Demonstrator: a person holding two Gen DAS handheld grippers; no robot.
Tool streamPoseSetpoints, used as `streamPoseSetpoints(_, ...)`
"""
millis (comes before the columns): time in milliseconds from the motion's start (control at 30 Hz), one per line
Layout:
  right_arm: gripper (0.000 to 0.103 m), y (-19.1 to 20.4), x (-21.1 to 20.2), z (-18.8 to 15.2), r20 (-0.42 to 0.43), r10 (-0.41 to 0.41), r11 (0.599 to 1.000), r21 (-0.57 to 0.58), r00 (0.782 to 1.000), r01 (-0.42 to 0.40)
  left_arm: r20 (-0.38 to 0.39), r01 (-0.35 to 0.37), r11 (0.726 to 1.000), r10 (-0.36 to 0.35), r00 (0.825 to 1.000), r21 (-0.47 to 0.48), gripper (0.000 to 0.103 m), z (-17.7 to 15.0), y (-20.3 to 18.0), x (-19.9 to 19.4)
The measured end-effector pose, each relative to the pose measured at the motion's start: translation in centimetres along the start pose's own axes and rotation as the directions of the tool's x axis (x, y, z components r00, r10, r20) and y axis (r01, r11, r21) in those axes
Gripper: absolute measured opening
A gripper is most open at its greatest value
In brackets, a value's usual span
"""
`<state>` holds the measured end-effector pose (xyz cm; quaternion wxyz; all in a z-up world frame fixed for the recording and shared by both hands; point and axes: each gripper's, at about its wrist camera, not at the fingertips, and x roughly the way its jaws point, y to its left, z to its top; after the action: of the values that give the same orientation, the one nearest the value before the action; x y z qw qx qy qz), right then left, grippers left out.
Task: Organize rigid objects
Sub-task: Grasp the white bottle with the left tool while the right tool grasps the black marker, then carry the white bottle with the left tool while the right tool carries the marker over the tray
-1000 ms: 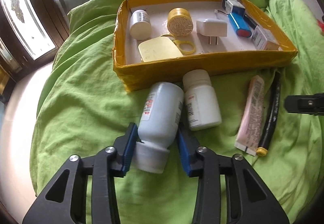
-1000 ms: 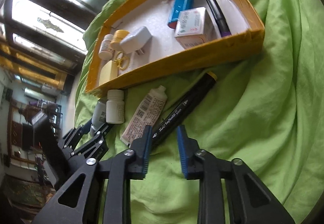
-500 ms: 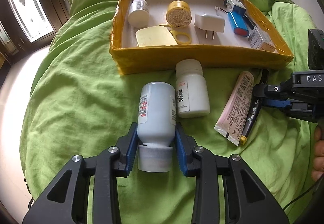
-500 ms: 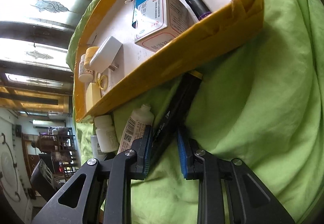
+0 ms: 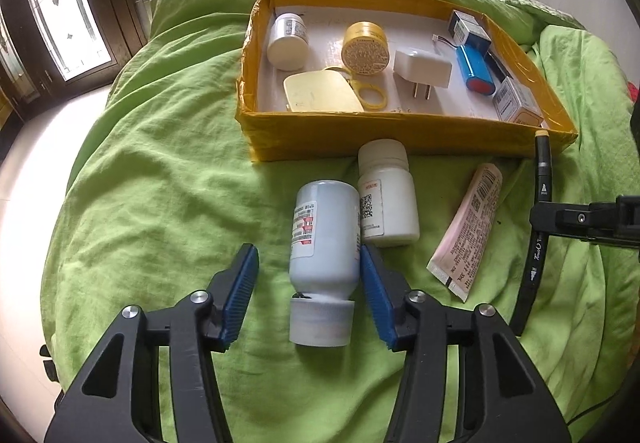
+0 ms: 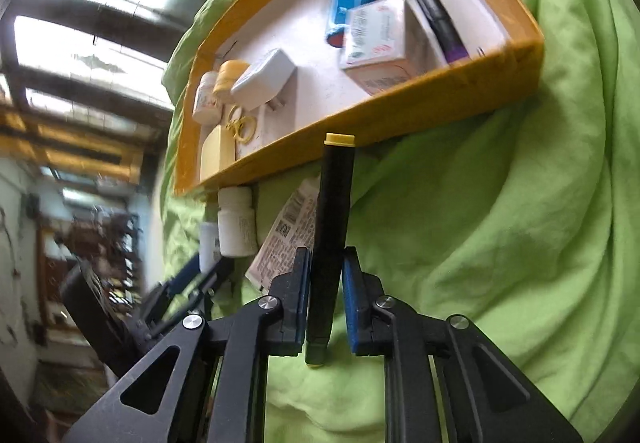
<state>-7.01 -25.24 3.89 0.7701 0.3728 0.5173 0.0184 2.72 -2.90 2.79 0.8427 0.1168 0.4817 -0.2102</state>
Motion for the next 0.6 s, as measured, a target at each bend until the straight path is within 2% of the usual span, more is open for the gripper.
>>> streamPoseSetpoints(100, 0.014, 1.8, 0.1, -0.6, 0.028, -0.103, 0.987, -0.119, 0.994, 0.105, -0.016, -0.021, 0.999, 0.021, 1.0, 0.033, 0.047, 0.0, -0.5, 0.8)
streamPoseSetpoints(233, 0.014, 2.5, 1.1, -1.1, 0.026, -0.128, 0.979, -0.156, 0.991, 0.13, -0.018, -0.047, 0.996, 0.048, 0.999, 0.075, 0.038, 0.0, -1.2, 1.2)
streamPoseSetpoints(333, 0.014, 2.1, 1.4, -1.1, 0.018, -0.11, 0.984, -0.136, 0.994, 0.111, -0.01, -0.064, 0.993, 0.066, 0.998, 0.101, 0.033, 0.0, -1.7, 1.1)
streamPoseSetpoints(467, 0.014, 0.0, 2.4, -1.2, -0.05, -0.025, 0.999, -0.043, 0.998, 0.023, -0.004, -0.068, 0.992, 0.069, 0.998, 0.111, 0.032, 0.0, -1.9, 1.0)
streamPoseSetpoints(600, 0.014, -0.2, 1.6, -1.3, -0.032, -0.018, 0.999, -0.044, 0.999, 0.017, 0.002, -0.065, 0.992, 0.065, 0.998, 0.105, 0.032, 0.0, -1.8, 0.7)
